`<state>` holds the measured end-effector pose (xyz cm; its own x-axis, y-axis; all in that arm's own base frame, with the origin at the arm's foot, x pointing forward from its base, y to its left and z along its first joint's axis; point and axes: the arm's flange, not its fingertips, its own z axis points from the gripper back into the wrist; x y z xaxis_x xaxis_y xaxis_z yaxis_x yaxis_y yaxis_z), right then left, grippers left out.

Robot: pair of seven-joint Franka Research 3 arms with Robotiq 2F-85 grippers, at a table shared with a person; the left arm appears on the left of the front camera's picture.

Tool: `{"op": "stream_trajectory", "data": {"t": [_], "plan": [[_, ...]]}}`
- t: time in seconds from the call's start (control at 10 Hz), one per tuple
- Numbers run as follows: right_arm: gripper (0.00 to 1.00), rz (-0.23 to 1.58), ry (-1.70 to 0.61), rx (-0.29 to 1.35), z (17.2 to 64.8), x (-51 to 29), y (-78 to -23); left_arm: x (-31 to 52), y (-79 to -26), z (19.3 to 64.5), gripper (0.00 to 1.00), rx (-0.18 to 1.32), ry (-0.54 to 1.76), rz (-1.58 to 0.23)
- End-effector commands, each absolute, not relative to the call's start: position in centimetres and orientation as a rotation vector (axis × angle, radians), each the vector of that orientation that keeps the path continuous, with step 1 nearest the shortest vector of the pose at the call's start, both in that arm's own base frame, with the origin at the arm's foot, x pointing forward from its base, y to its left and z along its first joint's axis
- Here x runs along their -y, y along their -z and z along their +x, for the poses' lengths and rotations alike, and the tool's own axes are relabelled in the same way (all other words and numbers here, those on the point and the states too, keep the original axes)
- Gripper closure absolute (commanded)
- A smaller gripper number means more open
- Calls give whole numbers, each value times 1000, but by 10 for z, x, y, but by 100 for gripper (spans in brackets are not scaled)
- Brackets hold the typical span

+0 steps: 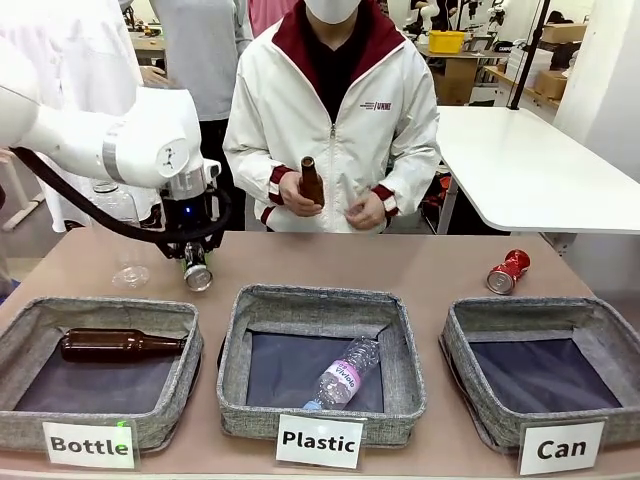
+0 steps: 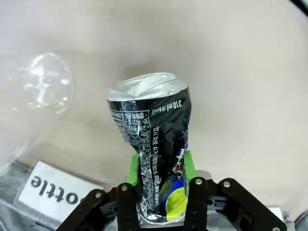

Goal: Sort the can waste into the basket.
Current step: Pick up the can waste from the table and place it in the right Fabric basket.

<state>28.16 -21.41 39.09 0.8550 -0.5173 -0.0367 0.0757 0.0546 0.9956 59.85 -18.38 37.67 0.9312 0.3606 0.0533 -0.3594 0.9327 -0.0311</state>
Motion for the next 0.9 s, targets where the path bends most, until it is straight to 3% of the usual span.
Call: {"op": "stream_trajectory", "data": {"t": [0.0, 0.2, 0.4, 0.8], "plan": [[0, 1457, 443, 389, 281, 214, -391, 167, -449, 544, 100, 124, -211, -95], [0, 1457, 443, 389, 281, 214, -391, 135, -529, 470, 100, 145, -9, -42], [0, 1457, 443, 389, 281, 214, -391, 82, -570, 419, 100, 65, 269, 2], [0, 1457, 443, 389, 281, 214, -391, -106, -614, 331, 100, 226, 415, -218]]}}
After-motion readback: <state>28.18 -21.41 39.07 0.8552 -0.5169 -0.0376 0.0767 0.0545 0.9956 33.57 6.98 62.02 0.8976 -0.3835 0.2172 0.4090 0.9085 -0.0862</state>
